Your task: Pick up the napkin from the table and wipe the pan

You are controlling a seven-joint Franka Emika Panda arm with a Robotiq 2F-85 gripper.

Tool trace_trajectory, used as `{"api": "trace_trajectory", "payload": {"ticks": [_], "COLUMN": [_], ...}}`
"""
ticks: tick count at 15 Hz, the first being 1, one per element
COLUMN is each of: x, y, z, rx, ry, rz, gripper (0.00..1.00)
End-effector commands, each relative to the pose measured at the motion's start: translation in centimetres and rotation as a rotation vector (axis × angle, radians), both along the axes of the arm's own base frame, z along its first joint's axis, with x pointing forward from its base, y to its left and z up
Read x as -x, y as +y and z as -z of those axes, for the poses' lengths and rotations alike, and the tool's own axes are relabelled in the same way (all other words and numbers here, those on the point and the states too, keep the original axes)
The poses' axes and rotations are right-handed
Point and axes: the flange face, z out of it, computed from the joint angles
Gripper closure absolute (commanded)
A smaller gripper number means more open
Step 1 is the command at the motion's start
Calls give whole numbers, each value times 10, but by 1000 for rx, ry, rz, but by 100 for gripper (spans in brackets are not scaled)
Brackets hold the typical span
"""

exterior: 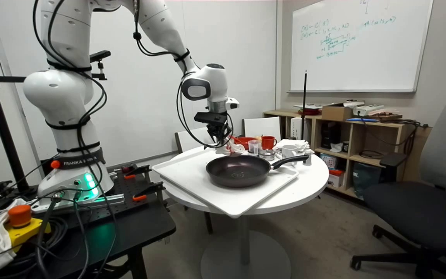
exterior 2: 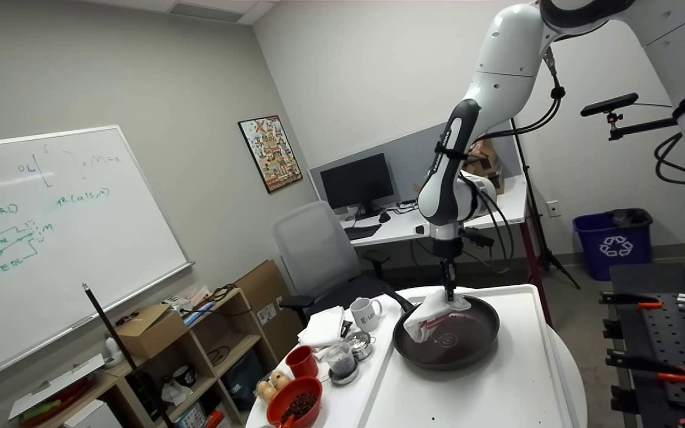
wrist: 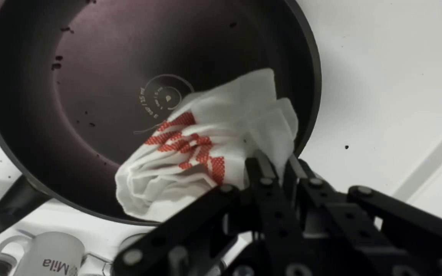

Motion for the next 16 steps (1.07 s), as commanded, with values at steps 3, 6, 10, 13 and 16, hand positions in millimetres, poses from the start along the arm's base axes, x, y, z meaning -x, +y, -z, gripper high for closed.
{"api": "trace_trajectory", "payload": {"ticks": [3, 6, 10, 13, 16], "x": [6, 7, 1, -8, -19], "y": [-48, -62, -69, -64, -47], "z": [3, 18, 40, 55, 66], "rx": [-74, -75, -61, -29, 2], "ry": [55, 110, 179, 222, 255], "rz": [164, 204, 259, 287, 274], "gripper": [97, 97, 97, 97, 97]}}
